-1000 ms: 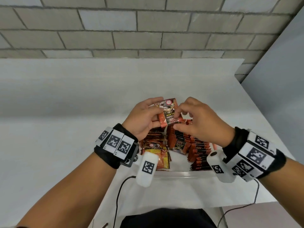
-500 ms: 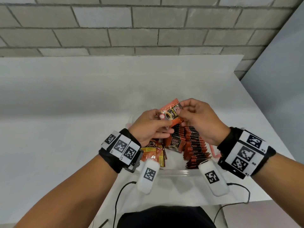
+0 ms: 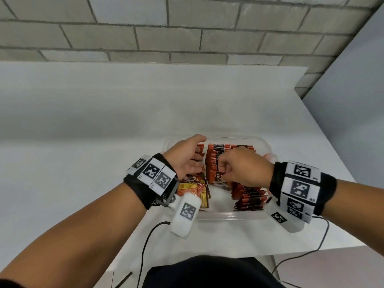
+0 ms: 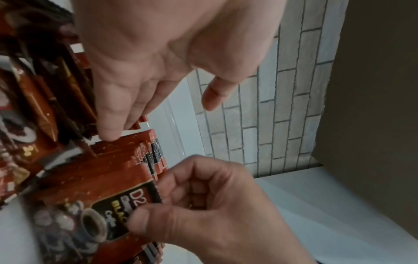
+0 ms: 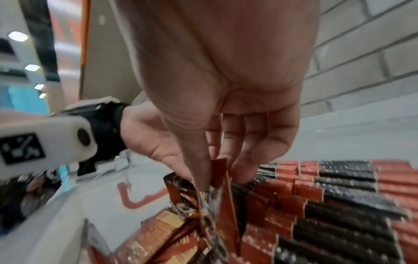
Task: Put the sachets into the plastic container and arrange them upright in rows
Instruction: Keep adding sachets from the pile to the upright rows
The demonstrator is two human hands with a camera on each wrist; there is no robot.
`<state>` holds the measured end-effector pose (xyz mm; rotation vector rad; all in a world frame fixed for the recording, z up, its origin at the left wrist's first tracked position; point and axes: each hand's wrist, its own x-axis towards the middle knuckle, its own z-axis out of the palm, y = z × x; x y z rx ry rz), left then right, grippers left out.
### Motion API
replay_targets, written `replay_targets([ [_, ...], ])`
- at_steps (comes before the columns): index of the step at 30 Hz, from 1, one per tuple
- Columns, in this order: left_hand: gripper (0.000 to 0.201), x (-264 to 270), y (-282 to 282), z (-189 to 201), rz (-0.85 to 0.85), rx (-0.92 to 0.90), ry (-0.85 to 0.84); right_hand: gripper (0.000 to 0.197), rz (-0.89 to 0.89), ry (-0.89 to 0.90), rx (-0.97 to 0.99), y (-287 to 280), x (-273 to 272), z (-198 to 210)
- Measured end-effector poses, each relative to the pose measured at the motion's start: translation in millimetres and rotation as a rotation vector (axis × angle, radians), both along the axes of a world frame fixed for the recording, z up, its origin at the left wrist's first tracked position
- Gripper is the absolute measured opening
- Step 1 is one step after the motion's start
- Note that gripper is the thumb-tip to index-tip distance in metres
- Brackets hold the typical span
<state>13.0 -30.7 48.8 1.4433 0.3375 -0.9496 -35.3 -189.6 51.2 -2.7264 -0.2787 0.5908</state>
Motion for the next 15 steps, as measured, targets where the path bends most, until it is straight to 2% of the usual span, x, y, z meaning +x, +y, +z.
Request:
replay_targets([
  [4, 0.072, 2, -8, 3, 0.024, -0.05, 0.094, 0.008, 0.093, -0.001, -0.166, 9, 7, -4],
  [15, 0.058, 4, -15, 2, -0.016, -0.065, 0.122, 0.008, 0.208, -0.022, -0.466, 19, 11, -8],
])
